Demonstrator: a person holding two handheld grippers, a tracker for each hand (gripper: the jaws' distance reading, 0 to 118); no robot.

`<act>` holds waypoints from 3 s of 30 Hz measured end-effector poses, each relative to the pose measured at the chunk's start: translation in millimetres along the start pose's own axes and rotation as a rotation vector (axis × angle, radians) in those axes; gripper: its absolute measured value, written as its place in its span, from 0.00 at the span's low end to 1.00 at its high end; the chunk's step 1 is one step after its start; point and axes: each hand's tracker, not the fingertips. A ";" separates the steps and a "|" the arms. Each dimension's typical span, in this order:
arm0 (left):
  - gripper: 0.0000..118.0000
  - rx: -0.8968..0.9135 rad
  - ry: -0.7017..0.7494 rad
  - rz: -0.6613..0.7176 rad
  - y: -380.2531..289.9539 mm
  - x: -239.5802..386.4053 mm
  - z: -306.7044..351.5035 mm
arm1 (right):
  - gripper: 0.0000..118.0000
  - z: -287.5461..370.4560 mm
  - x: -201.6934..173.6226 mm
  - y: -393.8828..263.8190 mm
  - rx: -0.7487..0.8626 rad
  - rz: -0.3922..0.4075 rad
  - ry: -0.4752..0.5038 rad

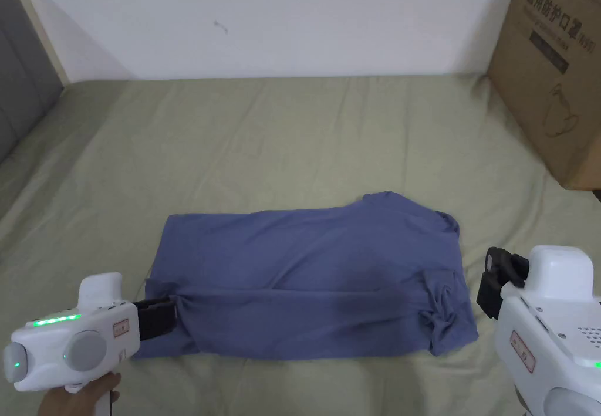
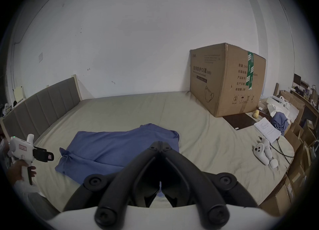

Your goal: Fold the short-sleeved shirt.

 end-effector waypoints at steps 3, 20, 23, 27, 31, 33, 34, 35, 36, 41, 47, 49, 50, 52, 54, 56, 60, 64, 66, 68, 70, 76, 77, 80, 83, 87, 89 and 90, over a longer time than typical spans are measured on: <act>0.94 -0.082 0.043 -0.040 -5.2 -4.2 -24.3 | 0.00 -10.3 0.1 -3.2 -0.027 0.004 -0.003; 0.06 -0.092 -0.044 0.002 -13.8 2.7 -26.9 | 0.51 -90.5 25.8 -52.3 -0.396 -0.028 -0.023; 0.06 -0.064 -0.061 0.006 -6.3 1.7 -14.1 | 0.94 -122.8 31.8 -85.0 -0.522 -0.064 -0.039; 0.06 -0.058 -0.068 0.006 -2.3 3.1 -10.8 | 0.79 -149.2 39.2 -111.7 -0.623 -0.138 -0.042; 0.06 -0.074 -0.059 -0.004 -5.9 4.9 -11.7 | 0.33 -149.4 38.9 -119.5 -0.631 -0.172 -0.020; 0.06 -0.076 -0.058 -0.001 -9.3 4.2 -8.9 | 0.10 -137.4 41.8 -112.8 -0.572 -0.181 -0.025; 0.06 -0.076 -0.057 0.001 -10.5 3.5 -7.3 | 0.10 -127.7 40.4 -109.3 -0.558 -0.189 -0.015; 0.06 -0.074 -0.055 0.004 -12.1 2.5 -4.9 | 0.10 -119.1 41.7 -104.9 -0.549 -0.188 -0.003; 0.06 -0.074 -0.057 0.009 -13.3 0.8 -2.0 | 0.10 -111.0 43.2 -100.6 -0.530 -0.177 0.000; 0.06 -0.060 -0.063 0.024 -28.1 -4.5 23.5 | 0.10 -67.5 48.7 -88.3 -0.467 -0.100 -0.002; 0.06 -0.094 -0.055 0.014 -73.7 -20.2 52.6 | 0.10 -17.2 64.1 -112.0 -0.503 -0.092 -0.007; 0.06 -0.125 -0.057 0.025 -91.5 -25.4 54.8 | 0.10 -9.2 67.5 -129.0 -0.535 -0.096 -0.010; 0.06 -0.143 -0.053 0.031 -100.0 -27.1 53.3 | 0.10 -10.5 71.3 -139.0 -0.559 -0.101 -0.014; 0.06 -0.177 -0.035 0.030 -114.2 -27.3 47.2 | 0.10 -14.8 73.6 -157.8 -0.613 -0.114 -0.023; 0.06 -0.203 -0.015 0.035 -125.4 -28.0 35.2 | 0.10 -21.5 71.3 -173.3 -0.672 -0.118 -0.039; 0.06 -0.233 -0.013 0.059 -130.9 -28.3 28.2 | 0.10 -21.5 69.4 -177.4 -0.663 -0.125 -0.041; 0.14 -0.220 -0.019 0.110 -121.1 -27.3 34.8 | 0.19 -10.7 64.6 -155.6 -0.631 -0.117 -0.042; 0.67 -0.106 -0.090 0.181 -103.6 -22.7 66.7 | 0.80 7.1 59.1 -110.7 -0.487 -0.113 -0.012; 0.68 0.029 -0.138 0.178 -85.9 -12.7 94.6 | 0.82 18.3 56.2 -77.9 -0.374 -0.108 0.004; 0.70 0.127 -0.143 0.137 -66.4 0.7 119.5 | 0.82 30.4 49.9 -47.0 -0.271 -0.096 0.024; 0.70 0.229 -0.155 0.086 -47.4 15.1 143.9 | 0.82 46.9 38.0 -13.5 -0.163 -0.082 0.043; 0.70 0.552 -0.133 -0.034 -14.1 58.0 203.3 | 0.82 78.8 20.4 42.9 0.132 -0.006 0.047; 0.70 0.591 -0.126 -0.052 -11.5 64.1 208.0 | 0.82 82.5 17.7 47.3 0.171 0.004 0.041; 0.70 0.680 -0.109 -0.080 -9.8 78.6 218.4 | 0.82 92.1 3.6 54.5 0.250 0.044 0.002; 0.61 0.713 -0.115 -0.097 -12.9 86.9 222.0 | 0.54 97.9 -5.7 55.8 0.267 0.054 -0.010; 0.00 0.723 -0.147 -0.148 -16.4 93.1 220.1 | 0.00 105.4 -18.2 56.5 0.288 0.063 -0.010; 0.00 0.690 -0.182 -0.162 -13.9 95.7 216.0 | 0.00 105.2 -22.3 56.1 0.276 0.065 0.001; 0.00 0.698 -0.166 -0.167 -14.8 97.8 212.3 | 0.00 103.4 -21.6 57.0 0.280 0.069 -0.003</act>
